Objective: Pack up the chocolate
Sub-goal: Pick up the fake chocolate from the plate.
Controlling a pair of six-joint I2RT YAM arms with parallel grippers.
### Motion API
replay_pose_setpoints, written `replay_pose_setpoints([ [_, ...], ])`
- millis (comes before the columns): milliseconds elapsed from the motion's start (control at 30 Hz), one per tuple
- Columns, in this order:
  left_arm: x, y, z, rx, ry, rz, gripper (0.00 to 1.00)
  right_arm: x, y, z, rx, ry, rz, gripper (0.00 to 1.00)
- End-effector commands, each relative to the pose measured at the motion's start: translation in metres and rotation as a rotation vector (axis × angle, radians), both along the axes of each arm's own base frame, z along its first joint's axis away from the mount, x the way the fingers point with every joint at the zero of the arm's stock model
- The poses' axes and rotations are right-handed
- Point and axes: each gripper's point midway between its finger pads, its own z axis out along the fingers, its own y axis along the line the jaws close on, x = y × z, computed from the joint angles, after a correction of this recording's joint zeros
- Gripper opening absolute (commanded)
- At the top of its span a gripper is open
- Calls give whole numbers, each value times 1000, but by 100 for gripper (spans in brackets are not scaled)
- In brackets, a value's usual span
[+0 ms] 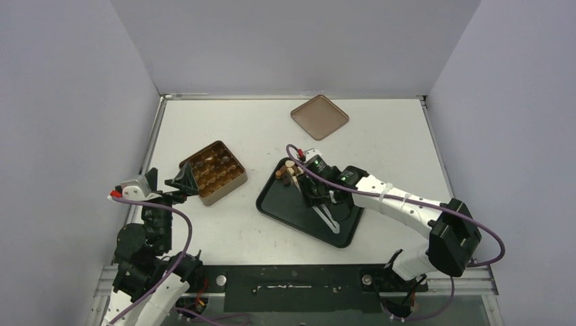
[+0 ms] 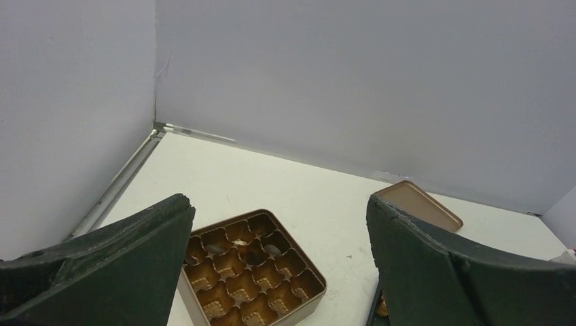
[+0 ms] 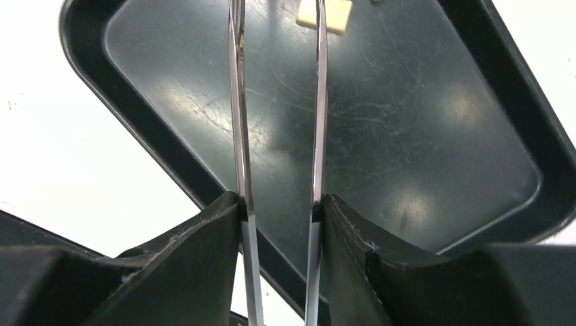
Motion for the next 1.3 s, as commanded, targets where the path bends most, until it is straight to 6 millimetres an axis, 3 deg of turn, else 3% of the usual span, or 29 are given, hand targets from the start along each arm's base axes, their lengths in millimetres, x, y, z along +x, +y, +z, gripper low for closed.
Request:
replay_pose_setpoints([
  [0, 2, -3, 7, -5, -22, -15, 97, 2, -17, 16, 8, -57, -78, 43],
  [233, 2, -4, 7, -5, -24, -18, 97, -8, -27, 13, 16, -41, -112, 43],
  [1267, 3, -6, 8, -6, -24, -25, 97, -16, -16, -24, 10, 31, -124, 48],
])
